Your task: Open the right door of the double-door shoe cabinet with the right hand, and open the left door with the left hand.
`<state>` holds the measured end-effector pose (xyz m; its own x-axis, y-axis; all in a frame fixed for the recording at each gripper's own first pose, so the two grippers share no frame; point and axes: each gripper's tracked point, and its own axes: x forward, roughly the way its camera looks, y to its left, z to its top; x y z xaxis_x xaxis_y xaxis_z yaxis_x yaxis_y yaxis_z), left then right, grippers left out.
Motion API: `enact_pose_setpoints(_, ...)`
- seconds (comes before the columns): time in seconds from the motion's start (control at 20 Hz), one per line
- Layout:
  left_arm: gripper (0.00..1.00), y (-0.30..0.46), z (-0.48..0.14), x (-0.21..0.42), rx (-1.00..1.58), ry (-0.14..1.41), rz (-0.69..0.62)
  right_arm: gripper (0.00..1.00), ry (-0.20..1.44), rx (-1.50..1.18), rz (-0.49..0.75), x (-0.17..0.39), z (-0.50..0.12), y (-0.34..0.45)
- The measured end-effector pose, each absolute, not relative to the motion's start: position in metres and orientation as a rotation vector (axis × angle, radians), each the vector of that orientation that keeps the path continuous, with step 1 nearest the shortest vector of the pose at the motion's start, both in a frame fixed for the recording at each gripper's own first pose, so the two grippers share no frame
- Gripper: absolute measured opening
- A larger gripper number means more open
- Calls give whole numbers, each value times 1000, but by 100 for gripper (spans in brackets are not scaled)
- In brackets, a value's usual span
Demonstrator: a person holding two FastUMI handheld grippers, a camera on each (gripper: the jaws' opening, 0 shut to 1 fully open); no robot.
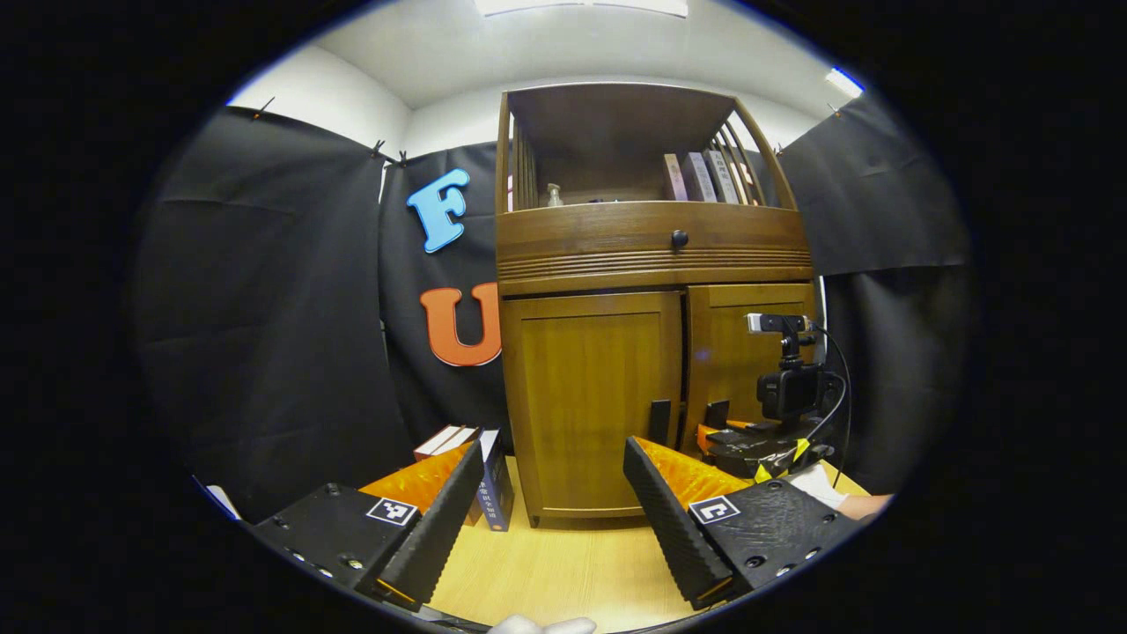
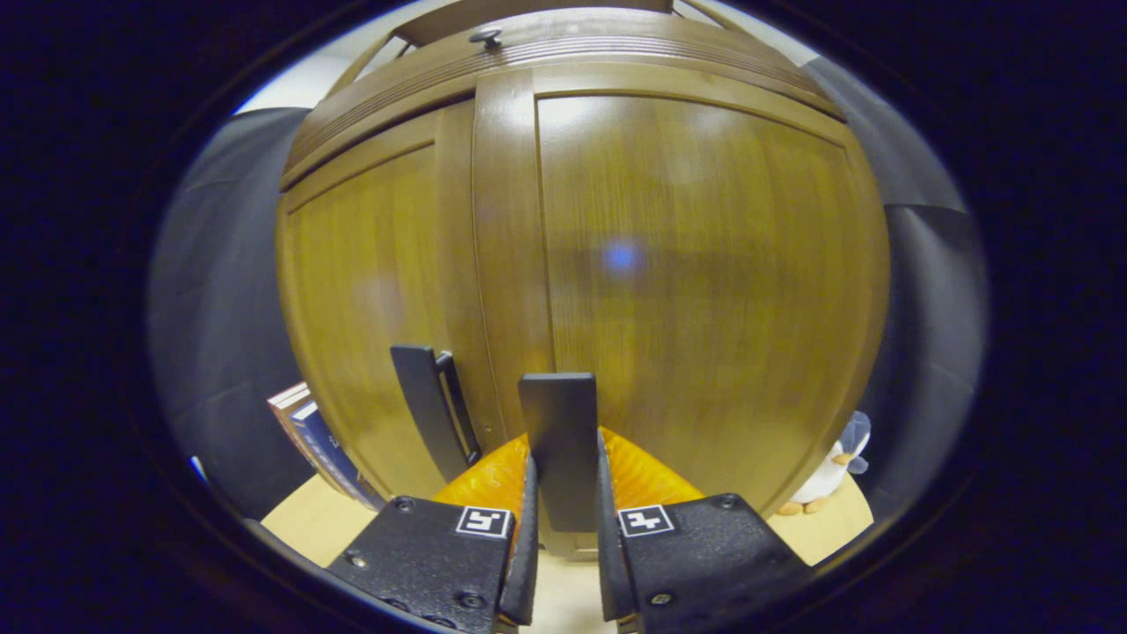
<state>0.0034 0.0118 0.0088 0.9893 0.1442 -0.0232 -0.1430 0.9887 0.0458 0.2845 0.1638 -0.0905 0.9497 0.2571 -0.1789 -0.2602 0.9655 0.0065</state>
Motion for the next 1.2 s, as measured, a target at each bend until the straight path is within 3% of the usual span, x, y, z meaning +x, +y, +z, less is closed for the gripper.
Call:
enact_pose_setpoints(0.35,100,4,-6,-18,23,40,84,31,173,-28,252,228,-94,131)
enact_pose_setpoints(0.5,98,1,-9,-21,13,42,57,31,167,-31,228,205,-94,114)
enact_pose_setpoints(1.2,97,-5,-15,-28,4,23,-31,27,158,-13,72,156,-99,52)
